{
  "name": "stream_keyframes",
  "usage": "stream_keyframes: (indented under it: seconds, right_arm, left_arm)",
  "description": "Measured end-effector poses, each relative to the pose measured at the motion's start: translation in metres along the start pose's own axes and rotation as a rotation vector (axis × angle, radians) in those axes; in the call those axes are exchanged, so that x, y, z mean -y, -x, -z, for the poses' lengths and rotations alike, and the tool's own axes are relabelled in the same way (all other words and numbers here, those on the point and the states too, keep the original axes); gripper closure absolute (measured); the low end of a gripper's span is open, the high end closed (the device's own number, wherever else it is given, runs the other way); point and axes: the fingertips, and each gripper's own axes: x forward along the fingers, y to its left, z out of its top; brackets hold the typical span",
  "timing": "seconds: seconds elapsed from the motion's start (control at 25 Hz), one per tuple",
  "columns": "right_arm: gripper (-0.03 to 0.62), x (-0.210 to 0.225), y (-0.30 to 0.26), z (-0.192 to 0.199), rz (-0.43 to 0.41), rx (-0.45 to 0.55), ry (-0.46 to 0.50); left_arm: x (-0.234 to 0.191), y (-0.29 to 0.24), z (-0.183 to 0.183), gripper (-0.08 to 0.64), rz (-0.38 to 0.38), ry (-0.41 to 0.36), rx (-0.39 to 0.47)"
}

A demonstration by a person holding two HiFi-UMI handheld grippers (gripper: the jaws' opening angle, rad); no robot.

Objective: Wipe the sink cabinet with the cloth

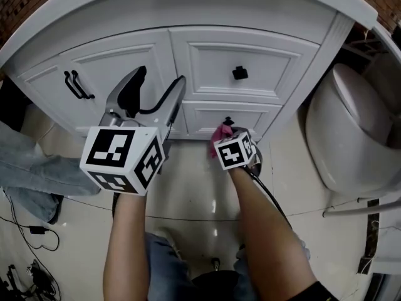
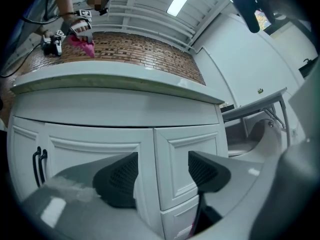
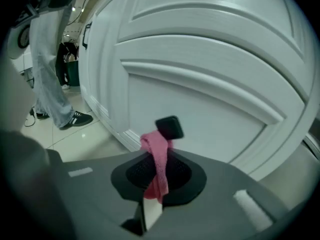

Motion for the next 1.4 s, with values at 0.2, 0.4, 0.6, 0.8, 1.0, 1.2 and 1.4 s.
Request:
stream_keyframes:
  seconds: [0.2, 0.4, 0.6, 0.8, 1.0, 1.2, 1.4]
  right_arm:
    - [0.568, 0.075, 0.027, 0.035, 0.168, -0.056, -0.100]
    - [0.568, 0.157, 0.063, 0.074, 0.378, -0.099, -0.236]
    - [0.568, 0.110, 0.030, 0.073, 0.050, -0.053, -0.284]
    - [0.568, -0.016, 0.004, 0.019, -0.251, 0.052, -0.015]
    - [0.568, -0.091, -0.018, -0.019, -0.290, 0.107, 0.007]
    - [0.568, -0.129, -0.040, -0.027, -0.265, 0.078, -0.010]
    - [0.568, -0.096, -0.050, -0.006, -0.164, -0.002, -0.121]
  left_arm:
    - [0.015, -0.003, -0.008, 0.242, 0.025, 0.012, 0.027]
    - [0.017, -0.004, -0.009, 0.242, 0.024, 0.021, 0.038]
    - [0.007, -0.002, -0.014, 0.242, 0.007, 0.043, 0.059]
    - [0.006, -0.003, -0.013, 0.242, 0.007, 0.047, 0.057]
    - [-0.009, 0.003, -0.008, 0.242, -0.016, 0.027, 0.037]
    - [-0.030, 0.016, -0.002, 0.242, -0.054, 0.016, 0.012]
    - [-0.035, 0.024, 0.002, 0.242, -0.050, -0.023, -0.014]
